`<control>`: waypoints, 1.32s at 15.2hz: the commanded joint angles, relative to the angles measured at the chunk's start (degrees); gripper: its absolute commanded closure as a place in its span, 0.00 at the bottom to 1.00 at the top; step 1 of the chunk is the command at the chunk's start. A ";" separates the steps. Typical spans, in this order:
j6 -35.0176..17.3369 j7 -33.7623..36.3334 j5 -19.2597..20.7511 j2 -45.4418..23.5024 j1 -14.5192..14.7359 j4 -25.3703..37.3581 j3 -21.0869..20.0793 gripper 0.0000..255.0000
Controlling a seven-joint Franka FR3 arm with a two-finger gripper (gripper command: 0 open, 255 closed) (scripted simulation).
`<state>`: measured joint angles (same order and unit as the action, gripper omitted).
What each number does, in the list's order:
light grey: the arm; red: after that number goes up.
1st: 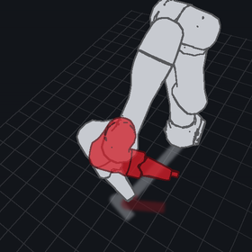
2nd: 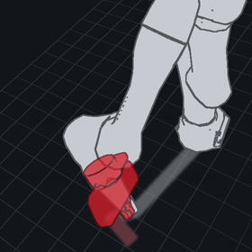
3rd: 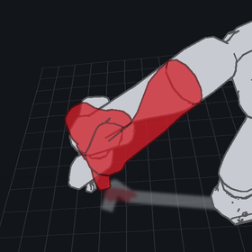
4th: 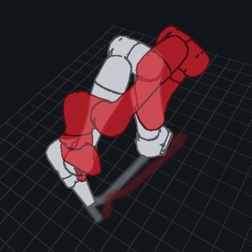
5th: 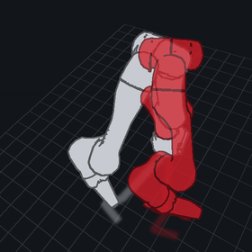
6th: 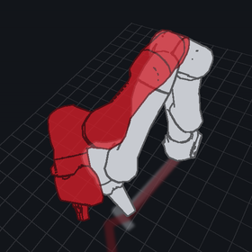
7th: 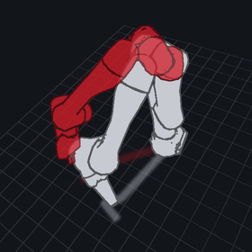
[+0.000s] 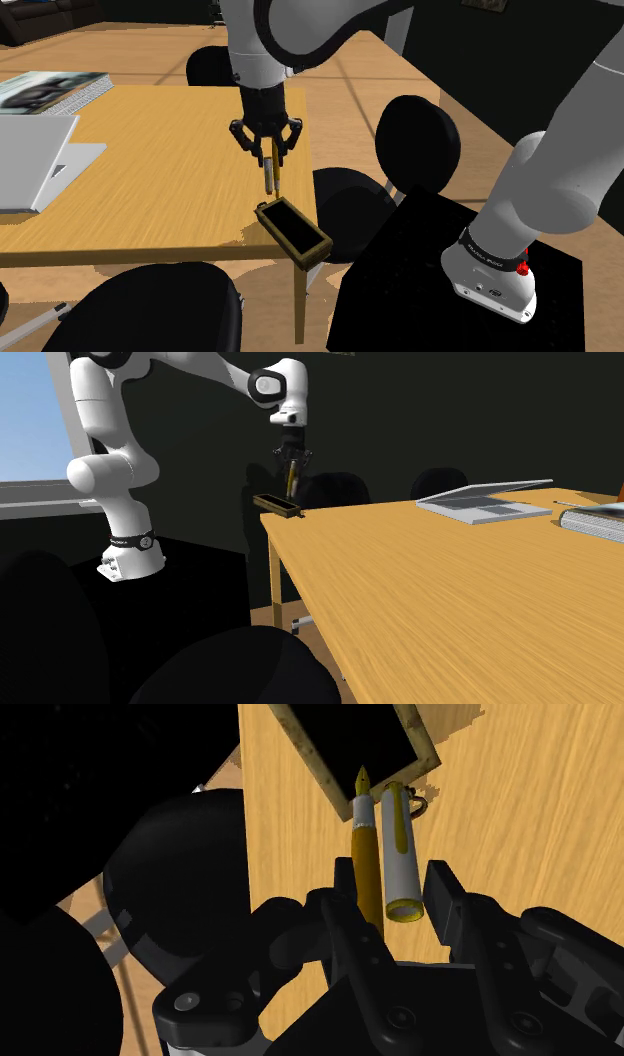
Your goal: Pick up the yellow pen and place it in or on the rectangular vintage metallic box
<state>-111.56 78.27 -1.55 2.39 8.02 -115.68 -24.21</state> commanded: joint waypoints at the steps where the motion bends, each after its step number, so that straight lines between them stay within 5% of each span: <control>1: -0.37 1.54 -1.36 2.72 1.07 -2.81 -1.03 1.00; 6: -0.49 5.65 -4.87 8.83 4.18 -8.28 -3.84 1.00; 16: -6.81 6.09 -4.27 6.86 4.26 -12.76 -4.36 1.00; 17: -6.81 6.09 -4.27 6.86 4.27 -12.76 -4.36 0.00; 20: -13.72 5.19 -8.65 11.21 2.45 -19.29 -1.01 0.00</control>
<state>-123.25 83.74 -8.89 12.40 11.04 -133.26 -26.27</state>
